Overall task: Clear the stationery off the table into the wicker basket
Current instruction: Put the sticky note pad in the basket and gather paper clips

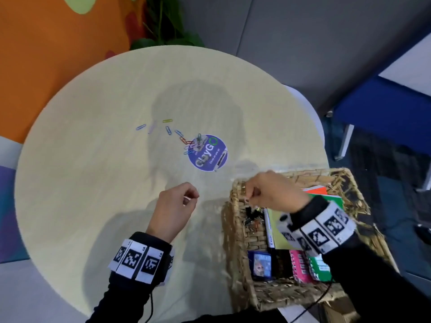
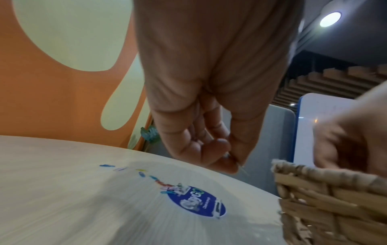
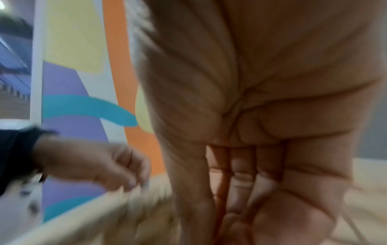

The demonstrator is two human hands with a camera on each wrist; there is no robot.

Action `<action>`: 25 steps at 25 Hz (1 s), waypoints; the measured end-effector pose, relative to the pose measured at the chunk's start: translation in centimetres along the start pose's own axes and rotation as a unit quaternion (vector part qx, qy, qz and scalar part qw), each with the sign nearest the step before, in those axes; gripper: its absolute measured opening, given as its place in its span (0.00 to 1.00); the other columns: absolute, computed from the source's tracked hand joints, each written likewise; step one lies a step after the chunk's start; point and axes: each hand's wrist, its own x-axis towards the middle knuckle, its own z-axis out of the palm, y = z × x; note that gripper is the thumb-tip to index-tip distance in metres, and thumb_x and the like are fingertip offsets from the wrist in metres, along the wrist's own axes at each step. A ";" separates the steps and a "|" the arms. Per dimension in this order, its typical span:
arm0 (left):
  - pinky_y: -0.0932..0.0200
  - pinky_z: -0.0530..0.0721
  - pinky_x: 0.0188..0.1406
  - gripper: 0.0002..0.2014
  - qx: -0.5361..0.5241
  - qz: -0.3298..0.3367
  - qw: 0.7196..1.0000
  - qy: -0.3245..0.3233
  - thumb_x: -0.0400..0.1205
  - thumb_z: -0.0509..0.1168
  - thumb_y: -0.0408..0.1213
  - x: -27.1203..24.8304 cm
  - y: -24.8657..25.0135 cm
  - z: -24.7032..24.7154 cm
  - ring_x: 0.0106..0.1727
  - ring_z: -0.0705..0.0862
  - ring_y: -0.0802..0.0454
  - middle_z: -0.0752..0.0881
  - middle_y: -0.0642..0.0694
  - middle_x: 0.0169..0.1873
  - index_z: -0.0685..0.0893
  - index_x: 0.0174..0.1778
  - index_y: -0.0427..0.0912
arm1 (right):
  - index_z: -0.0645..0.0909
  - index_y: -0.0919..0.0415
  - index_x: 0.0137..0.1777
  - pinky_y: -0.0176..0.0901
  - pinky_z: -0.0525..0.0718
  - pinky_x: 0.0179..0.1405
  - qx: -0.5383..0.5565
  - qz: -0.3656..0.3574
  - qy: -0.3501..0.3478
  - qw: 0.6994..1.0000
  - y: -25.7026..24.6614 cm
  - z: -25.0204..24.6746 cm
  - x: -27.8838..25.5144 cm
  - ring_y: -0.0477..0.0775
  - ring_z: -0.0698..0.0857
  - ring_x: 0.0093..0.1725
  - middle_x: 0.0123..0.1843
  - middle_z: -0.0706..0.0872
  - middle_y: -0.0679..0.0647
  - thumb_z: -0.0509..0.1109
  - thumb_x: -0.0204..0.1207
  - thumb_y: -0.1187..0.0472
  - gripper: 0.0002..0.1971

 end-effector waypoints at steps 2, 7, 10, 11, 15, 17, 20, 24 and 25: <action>0.80 0.76 0.37 0.08 0.006 0.030 0.999 -0.012 0.76 0.68 0.29 -0.8 0.9 0.3 0.37 0.84 0.65 0.85 0.59 0.36 0.86 0.40 0.49 | 0.88 0.59 0.43 0.44 0.85 0.49 -0.021 0.040 -0.044 0.998 1.6 3.9 -0.1 0.55 0.87 0.42 0.44 0.91 0.55 0.69 0.72 0.63 0.06; 0.80 0.74 0.42 0.09 0.031 0.129 0.990 -0.039 0.79 0.65 0.31 -3.5 4.1 1.6 0.42 0.83 0.63 0.88 0.55 0.48 0.88 0.50 0.47 | 0.83 0.63 0.54 0.48 0.86 0.45 -0.073 0.086 -0.053 0.992 2.7 8.2 -0.1 0.61 0.87 0.47 0.44 0.83 0.58 0.62 0.77 0.66 0.10; 0.76 0.69 0.57 0.12 0.068 0.191 0.976 -0.081 0.81 0.62 0.34 -4.7 5.9 3.5 0.57 0.80 0.58 0.87 0.52 0.57 0.86 0.57 0.47 | 0.82 0.65 0.56 0.43 0.78 0.40 -0.026 0.101 -0.034 0.994 3.0 8.8 0.1 0.60 0.86 0.48 0.48 0.85 0.59 0.64 0.78 0.65 0.10; 0.70 0.68 0.64 0.13 0.092 0.206 0.970 -0.091 0.82 0.60 0.34 -4.9 6.4 4.5 0.62 0.78 0.55 0.86 0.52 0.59 0.85 0.60 0.47 | 0.83 0.65 0.55 0.43 0.77 0.39 -0.010 0.109 -0.027 0.994 3.1 8.8 -0.1 0.59 0.85 0.44 0.46 0.84 0.59 0.66 0.77 0.62 0.10; 0.41 0.67 0.69 0.15 0.278 0.201 0.924 -0.166 0.80 0.59 0.36 -5.5 8.5 8.3 0.66 0.73 0.45 0.83 0.51 0.60 0.81 0.61 0.47 | 0.87 0.61 0.48 0.44 0.83 0.49 0.058 0.129 0.055 0.988 5.3 7.9 -1.2 0.58 0.87 0.51 0.50 0.90 0.60 0.70 0.72 0.60 0.08; 0.29 0.60 0.73 0.11 0.374 0.202 0.884 -0.194 0.74 0.65 0.35 -5.7 9.5 9.8 0.63 0.76 0.41 0.87 0.49 0.50 0.85 0.52 0.45 | 0.89 0.57 0.45 0.43 0.84 0.51 0.116 0.158 0.110 0.974 6.6 7.4 -2.6 0.57 0.89 0.49 0.47 0.92 0.57 0.73 0.70 0.59 0.05; 0.21 0.35 0.75 0.10 0.458 0.185 0.833 -0.248 0.77 0.66 0.36 -5.5 10.3 11.6 0.72 0.69 0.35 0.88 0.45 0.49 0.88 0.51 0.41 | 0.86 0.53 0.41 0.43 0.86 0.49 0.162 0.166 0.155 0.960 8.0 7.4 -4.4 0.55 0.91 0.41 0.42 0.93 0.54 0.75 0.70 0.58 0.02; 0.25 0.25 0.73 0.13 0.553 0.157 0.746 -0.336 0.81 0.64 0.43 -4.7 10.6 12.7 0.77 0.62 0.35 0.86 0.43 0.59 0.87 0.56 0.43 | 0.79 0.46 0.36 0.47 0.89 0.46 0.195 0.149 0.168 0.955 8.6 7.9 -5.4 0.54 0.91 0.39 0.39 0.92 0.53 0.77 0.69 0.59 0.09; 0.25 0.28 0.74 0.12 0.543 0.167 0.752 -0.334 0.81 0.64 0.42 -4.6 10.4 12.7 0.75 0.65 0.36 0.86 0.42 0.57 0.87 0.55 0.42 | 0.78 0.44 0.35 0.48 0.89 0.45 0.197 0.145 0.168 0.955 8.7 7.8 -5.3 0.53 0.91 0.39 0.39 0.92 0.53 0.77 0.69 0.59 0.11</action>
